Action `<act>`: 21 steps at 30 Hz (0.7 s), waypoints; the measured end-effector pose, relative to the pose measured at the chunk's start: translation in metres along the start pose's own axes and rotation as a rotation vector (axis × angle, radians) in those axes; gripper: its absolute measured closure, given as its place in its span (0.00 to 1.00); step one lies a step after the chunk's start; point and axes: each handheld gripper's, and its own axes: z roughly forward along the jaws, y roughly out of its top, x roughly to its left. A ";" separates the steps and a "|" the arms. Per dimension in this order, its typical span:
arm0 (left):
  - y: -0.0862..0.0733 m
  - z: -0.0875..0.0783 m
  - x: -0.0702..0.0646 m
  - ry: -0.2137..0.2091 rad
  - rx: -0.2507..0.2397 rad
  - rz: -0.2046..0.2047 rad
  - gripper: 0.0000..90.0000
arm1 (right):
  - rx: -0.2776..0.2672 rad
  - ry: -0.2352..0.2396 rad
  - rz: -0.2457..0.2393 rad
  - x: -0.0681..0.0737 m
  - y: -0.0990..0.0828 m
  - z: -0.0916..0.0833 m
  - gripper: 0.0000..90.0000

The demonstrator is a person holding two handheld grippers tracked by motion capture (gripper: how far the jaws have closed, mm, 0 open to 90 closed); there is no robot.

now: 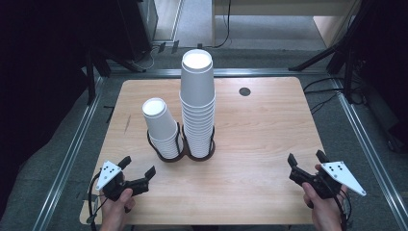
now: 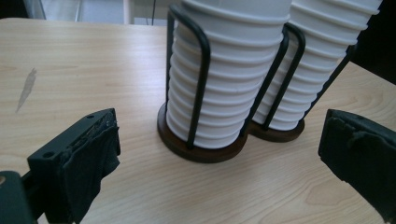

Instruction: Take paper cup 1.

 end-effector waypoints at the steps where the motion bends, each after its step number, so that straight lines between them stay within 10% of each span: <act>1: 0.004 0.002 -0.004 -0.008 -0.005 -0.001 0.00 | -0.008 0.033 -0.006 0.009 0.008 0.001 0.10; 21: 0.030 0.032 -0.051 -0.077 -0.024 0.051 0.00 | -0.046 0.169 0.005 0.077 0.064 0.020 0.10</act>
